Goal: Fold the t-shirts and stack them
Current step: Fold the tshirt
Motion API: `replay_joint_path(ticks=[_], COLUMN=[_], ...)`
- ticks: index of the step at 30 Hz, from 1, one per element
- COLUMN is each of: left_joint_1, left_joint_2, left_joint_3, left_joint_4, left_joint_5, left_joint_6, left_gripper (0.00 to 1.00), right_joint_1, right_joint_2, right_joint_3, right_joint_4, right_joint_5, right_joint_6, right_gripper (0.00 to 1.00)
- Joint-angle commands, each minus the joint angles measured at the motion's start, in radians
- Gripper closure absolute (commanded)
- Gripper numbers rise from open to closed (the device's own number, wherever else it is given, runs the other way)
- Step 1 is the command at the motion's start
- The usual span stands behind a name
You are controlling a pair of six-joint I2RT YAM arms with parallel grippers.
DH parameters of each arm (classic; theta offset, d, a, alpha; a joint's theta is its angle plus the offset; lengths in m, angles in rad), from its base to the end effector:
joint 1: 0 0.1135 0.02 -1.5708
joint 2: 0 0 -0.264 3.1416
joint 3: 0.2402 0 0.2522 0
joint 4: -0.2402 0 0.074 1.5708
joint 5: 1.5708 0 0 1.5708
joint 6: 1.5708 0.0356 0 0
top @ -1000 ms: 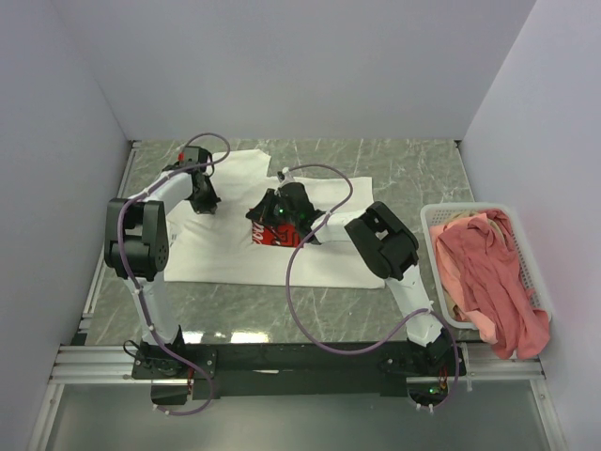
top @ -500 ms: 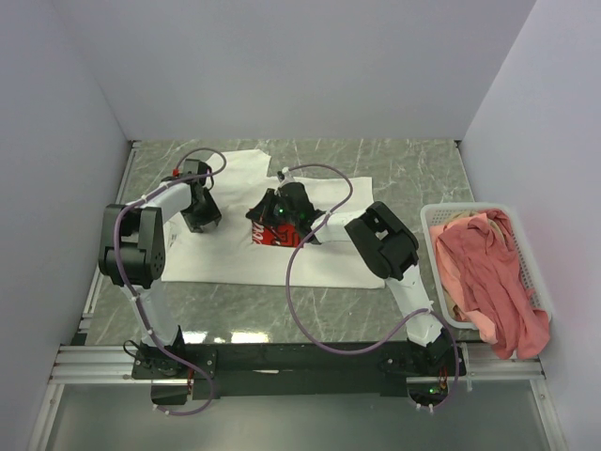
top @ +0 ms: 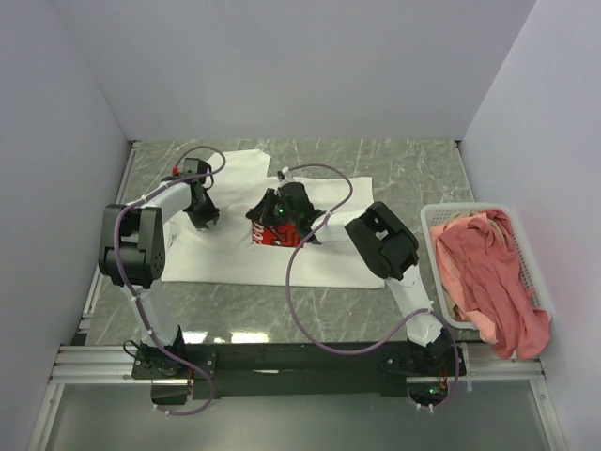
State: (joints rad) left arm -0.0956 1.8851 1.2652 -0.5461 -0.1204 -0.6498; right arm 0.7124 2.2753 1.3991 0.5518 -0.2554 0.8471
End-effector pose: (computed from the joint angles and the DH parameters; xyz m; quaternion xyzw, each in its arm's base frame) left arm 0.3776 -0.0319 0.1706 -0.2791 0.9372 -0.0182 0.2083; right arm 0.3700 0.3314 0.1303 -0.0200 0.8086 0.4805 0.3389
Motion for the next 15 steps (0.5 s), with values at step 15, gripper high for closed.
replay_joint_path(ticks=[15], left_joint_1=[0.007], left_joint_2=[0.009], left_joint_3=[0.095], left_joint_4=[0.002], left_joint_5=[-0.001], left_joint_6=[0.027], left_gripper=[0.99], right_joint_1=[-0.008], right_joint_2=[-0.017], right_joint_3=[0.038], right_joint_4=[0.020], right_joint_5=[0.002], right_joint_6=[-0.009], right_gripper=[0.96])
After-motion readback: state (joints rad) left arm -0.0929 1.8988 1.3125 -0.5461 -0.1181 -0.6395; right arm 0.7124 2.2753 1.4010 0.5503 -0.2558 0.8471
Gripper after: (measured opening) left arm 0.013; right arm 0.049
